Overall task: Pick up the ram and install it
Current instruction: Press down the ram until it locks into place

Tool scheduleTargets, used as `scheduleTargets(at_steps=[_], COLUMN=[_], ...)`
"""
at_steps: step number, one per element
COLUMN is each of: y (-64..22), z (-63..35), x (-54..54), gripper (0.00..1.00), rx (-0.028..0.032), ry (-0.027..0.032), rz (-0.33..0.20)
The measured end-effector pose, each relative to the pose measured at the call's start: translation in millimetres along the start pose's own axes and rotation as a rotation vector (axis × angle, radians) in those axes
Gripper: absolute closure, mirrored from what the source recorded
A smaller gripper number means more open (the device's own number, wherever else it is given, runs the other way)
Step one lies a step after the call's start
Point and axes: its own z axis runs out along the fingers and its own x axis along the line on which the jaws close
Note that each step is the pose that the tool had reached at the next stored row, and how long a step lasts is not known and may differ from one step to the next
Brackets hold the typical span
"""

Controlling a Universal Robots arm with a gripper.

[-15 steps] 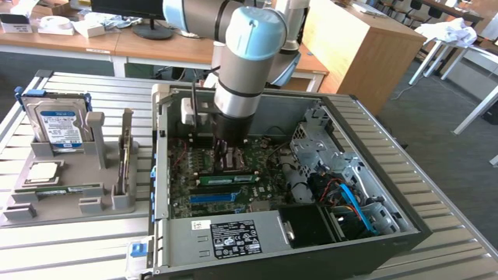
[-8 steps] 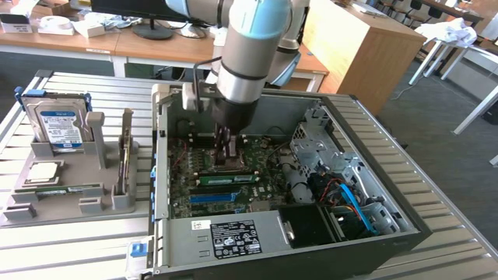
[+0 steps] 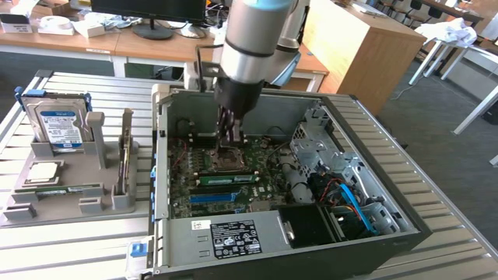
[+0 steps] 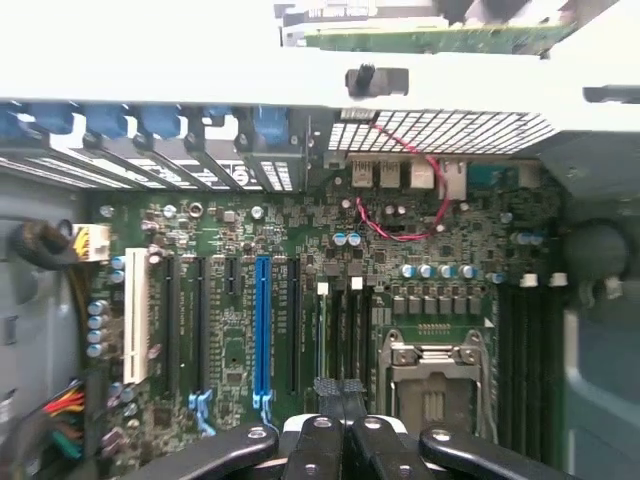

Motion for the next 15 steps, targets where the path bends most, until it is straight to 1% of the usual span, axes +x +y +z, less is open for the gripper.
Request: scheduleTargets(at_steps=[5, 9, 10, 15], y=[0.6, 1.0, 1.0, 1.0], z=[-20.4, -32.2, -34.1, -34.4], x=[-0.6, -1.0, -1.1, -1.1], gripper=[0.90, 0.90, 0.90, 0.90], rx=[-0.0001, -0.0001, -0.0001, -0.0001], ry=[0.0000, 0.0002, 0.0002, 0.0001], rz=[0.000, 0.000, 0.000, 0.000])
